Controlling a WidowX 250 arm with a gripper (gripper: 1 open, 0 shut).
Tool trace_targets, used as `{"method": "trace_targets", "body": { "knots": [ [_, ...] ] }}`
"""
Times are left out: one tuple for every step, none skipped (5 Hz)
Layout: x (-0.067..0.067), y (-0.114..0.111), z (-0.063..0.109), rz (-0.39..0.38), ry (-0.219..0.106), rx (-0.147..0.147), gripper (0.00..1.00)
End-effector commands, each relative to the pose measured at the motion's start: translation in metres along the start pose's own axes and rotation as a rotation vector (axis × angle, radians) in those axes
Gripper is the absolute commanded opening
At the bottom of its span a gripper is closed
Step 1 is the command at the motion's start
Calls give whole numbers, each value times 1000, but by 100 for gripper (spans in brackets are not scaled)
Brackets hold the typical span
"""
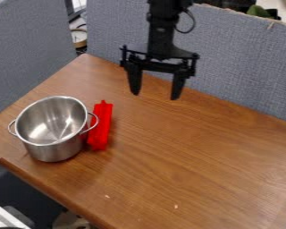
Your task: Put the red object in the metal pot
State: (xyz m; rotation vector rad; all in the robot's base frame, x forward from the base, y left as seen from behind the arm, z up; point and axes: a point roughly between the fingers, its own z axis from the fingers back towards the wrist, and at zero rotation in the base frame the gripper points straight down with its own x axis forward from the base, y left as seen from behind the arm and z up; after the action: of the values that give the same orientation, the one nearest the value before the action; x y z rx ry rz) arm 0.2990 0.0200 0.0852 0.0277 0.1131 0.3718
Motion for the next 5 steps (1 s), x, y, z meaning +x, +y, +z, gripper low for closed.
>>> {"method": "trace_targets", "body": {
  "knots": [
    [22, 18, 20, -76, -59, -2, 100],
    [12, 41, 19, -323, -68, 40, 100],
    [-4, 62, 7, -554, -82, 51, 100],
    [11, 89, -23, -543, -111, 46, 100],
    [18, 106, -53, -468, -139, 45, 100]
  ]
}}
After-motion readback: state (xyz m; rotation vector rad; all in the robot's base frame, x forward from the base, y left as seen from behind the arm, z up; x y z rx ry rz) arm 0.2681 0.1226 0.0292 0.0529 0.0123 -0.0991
